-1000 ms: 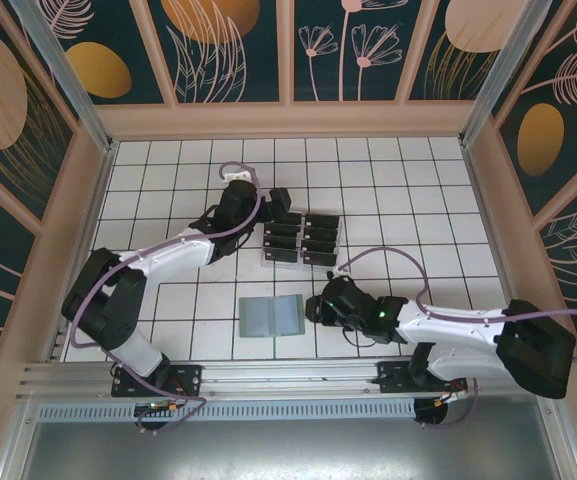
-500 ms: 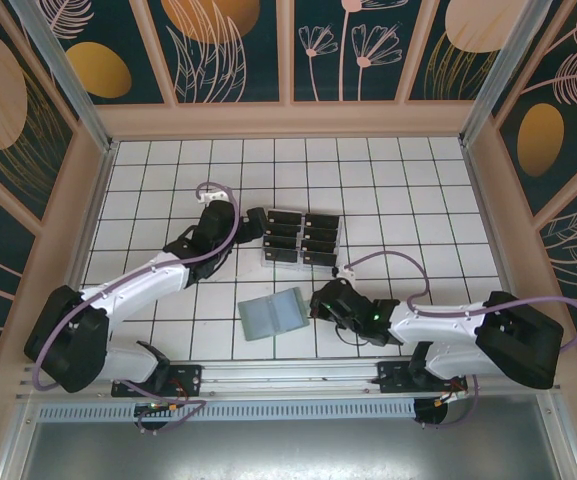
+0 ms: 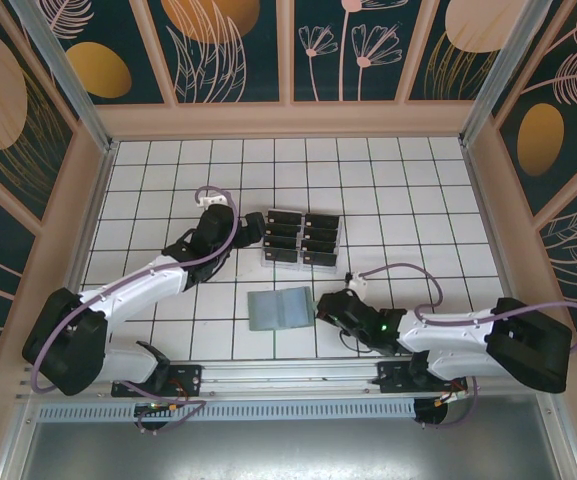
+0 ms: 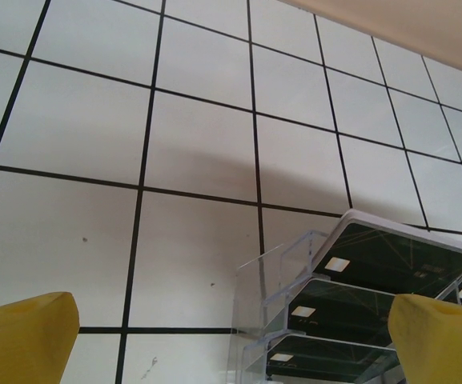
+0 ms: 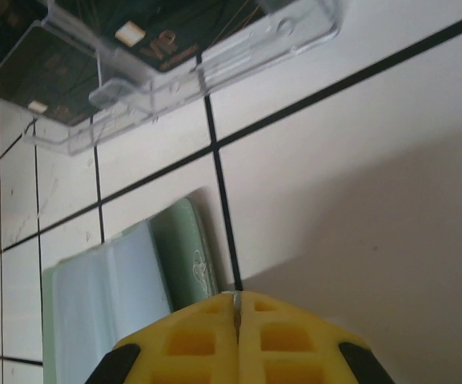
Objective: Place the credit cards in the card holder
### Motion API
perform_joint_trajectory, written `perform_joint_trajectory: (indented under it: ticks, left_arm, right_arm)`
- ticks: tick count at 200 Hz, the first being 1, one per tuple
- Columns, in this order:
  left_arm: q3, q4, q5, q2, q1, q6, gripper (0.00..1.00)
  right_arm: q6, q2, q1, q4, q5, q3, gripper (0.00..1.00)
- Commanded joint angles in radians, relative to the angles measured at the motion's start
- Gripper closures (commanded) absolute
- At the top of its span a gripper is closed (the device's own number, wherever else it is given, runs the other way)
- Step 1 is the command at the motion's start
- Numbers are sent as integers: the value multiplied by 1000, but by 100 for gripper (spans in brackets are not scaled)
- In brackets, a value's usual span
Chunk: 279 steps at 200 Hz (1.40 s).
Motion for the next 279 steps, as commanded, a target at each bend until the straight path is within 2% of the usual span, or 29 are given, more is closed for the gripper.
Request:
perform_joint_trajectory:
  ticks: [1, 10, 23, 31, 43, 64, 82, 96, 112, 128, 151, 184, 232, 279]
  left_arm:
    - [-23, -8, -5, -30, 2, 19, 1]
    - [-26, -11, -4, -32, 3, 21, 1]
    - [-30, -19, -5, -35, 4, 22, 1]
    - [-33, -24, -5, -40, 2, 22, 1]
    - [-37, -36, -8, -51, 3, 23, 1]
    - [-51, -61, -12, -81, 4, 25, 1]
    - [-76, -75, -7, -115, 4, 14, 1]
    - [-100, -87, 0, -143, 4, 2, 1]
    - [-122, -103, 3, -168, 5, -11, 1]
    - [-137, -127, 2, -192, 4, -23, 1]
    - [-165, -153, -12, -231, 4, -36, 1]
    - [-205, -191, -46, -290, 24, -50, 1]
    - [-245, -194, -9, -358, 90, -58, 1]
    - [-252, -188, -1, -362, 112, -54, 1]
  right_arm:
    - [25, 42, 39, 45, 30, 39, 100]
    - [16, 57, 48, 54, 17, 50, 98]
    - [-12, 64, 52, 29, -4, 74, 72]
    - [-32, 51, 60, -16, 0, 95, 62]
    - [-72, 9, 68, -95, 8, 127, 56]
    - [-183, -100, 53, -245, 21, 190, 52]
    - [-369, -165, -26, -356, -32, 266, 51]
    - [-552, -173, -144, -391, -166, 333, 50]
    - [-745, -130, -257, -434, -268, 423, 50]
    - [-918, -36, -308, -479, -327, 527, 50]
    - [-1096, 134, -311, -548, -346, 667, 52]
    - [-1233, 313, -298, -587, -297, 789, 58]
    - [-1322, 487, -249, -623, -244, 908, 63]
    - [-1369, 608, -226, -652, -155, 977, 66]
